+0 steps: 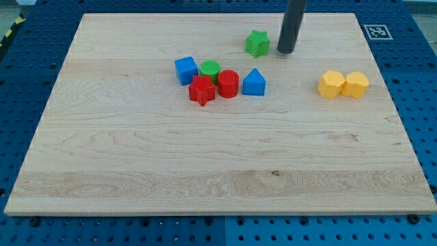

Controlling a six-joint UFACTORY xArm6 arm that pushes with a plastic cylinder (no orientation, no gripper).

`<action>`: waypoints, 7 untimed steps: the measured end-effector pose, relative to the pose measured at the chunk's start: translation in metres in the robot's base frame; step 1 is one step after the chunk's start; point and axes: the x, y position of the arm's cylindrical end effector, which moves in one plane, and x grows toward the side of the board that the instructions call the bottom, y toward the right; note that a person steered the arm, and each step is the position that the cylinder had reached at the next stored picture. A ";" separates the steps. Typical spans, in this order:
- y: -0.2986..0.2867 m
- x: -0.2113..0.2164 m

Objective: Put the green star at the top right side of cube

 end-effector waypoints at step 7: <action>-0.083 0.027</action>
